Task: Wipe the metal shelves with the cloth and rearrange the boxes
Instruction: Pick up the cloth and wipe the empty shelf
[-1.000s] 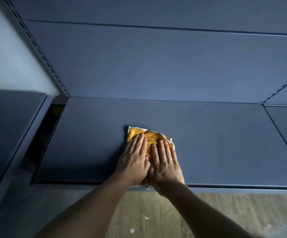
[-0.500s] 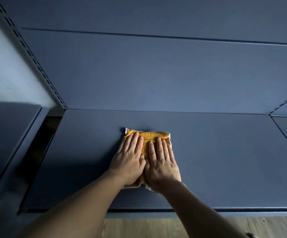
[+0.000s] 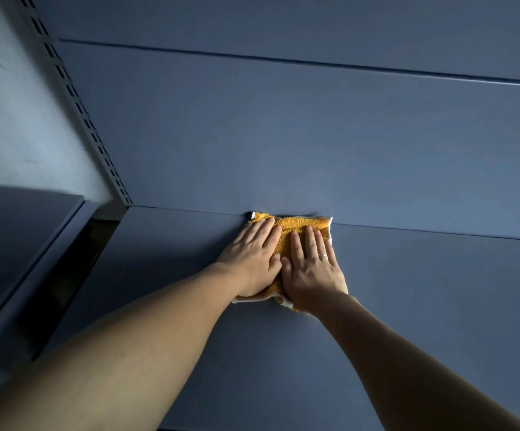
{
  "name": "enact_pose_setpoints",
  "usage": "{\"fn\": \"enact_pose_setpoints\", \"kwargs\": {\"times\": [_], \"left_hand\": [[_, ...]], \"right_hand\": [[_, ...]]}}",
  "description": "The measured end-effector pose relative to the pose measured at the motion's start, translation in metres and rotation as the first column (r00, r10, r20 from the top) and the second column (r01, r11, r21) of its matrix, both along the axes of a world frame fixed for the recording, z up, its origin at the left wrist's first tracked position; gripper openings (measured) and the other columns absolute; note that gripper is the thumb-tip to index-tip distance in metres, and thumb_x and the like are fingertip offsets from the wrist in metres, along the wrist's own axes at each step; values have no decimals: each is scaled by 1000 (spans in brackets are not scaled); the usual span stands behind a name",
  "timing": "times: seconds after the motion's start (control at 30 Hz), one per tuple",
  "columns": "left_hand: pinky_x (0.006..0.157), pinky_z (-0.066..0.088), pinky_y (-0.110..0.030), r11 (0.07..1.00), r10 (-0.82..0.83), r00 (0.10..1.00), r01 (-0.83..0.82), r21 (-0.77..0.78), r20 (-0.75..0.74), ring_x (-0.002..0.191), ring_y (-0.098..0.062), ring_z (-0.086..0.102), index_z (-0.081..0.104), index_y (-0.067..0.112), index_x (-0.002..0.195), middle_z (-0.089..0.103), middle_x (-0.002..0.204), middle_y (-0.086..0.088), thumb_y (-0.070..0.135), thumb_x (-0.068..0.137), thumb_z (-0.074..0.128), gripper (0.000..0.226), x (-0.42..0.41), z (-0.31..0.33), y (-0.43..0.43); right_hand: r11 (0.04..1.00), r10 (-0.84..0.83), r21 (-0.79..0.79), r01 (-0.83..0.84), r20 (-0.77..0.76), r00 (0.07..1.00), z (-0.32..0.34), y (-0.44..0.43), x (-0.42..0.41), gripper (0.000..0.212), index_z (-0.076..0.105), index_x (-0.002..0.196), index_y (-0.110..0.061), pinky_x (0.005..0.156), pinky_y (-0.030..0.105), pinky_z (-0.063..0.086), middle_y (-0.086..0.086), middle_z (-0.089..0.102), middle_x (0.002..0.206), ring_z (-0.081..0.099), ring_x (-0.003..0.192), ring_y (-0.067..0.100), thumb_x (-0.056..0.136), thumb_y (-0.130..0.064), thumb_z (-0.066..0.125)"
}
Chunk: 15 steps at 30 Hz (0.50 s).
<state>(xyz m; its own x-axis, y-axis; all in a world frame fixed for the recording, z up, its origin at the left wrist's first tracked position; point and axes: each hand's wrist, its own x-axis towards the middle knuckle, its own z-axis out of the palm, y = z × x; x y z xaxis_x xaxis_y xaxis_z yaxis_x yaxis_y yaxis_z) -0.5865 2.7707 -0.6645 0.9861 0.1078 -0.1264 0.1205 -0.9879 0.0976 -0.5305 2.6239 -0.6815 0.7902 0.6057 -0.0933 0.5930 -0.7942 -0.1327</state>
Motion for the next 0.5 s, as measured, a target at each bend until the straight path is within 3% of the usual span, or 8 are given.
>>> {"fn": "enact_pose_setpoints", "kwargs": {"times": [0.23, 0.37, 0.5], "left_hand": [[125, -9, -36, 1000, 14, 1000, -14, 2, 17, 155, -19, -14, -5, 12, 161, -14, 169, -7, 39, 107, 19, 66, -6, -1, 10], [123, -14, -31, 999, 39, 999, -39, 9, 20, 155, -16, -13, -5, 15, 161, -13, 169, -3, 38, 107, 20, 64, -23, 0, 41], [125, -10, -33, 997, 72, 997, -72, 35, 5, 154, -14, -14, -6, 17, 161, -14, 169, -1, 40, 107, 18, 64, -41, -3, 76]], "right_hand": [[1000, -26, -15, 25, -18, 1000, 0, 15, -5, 96, 1, 163, -13, 126, 45, -10, 17, -9, 169, -13, 156, 28, 79, -58, -16], [999, -11, -31, 9, -52, 999, 11, 49, -21, 70, 0, 162, -10, 125, 46, -11, 19, -12, 168, -13, 156, 31, 105, -48, 12], [999, 43, -9, -43, -55, 998, 10, 83, -35, 68, 0, 162, -10, 125, 46, -14, 19, -12, 168, -14, 156, 30, 107, -46, 17]]}}
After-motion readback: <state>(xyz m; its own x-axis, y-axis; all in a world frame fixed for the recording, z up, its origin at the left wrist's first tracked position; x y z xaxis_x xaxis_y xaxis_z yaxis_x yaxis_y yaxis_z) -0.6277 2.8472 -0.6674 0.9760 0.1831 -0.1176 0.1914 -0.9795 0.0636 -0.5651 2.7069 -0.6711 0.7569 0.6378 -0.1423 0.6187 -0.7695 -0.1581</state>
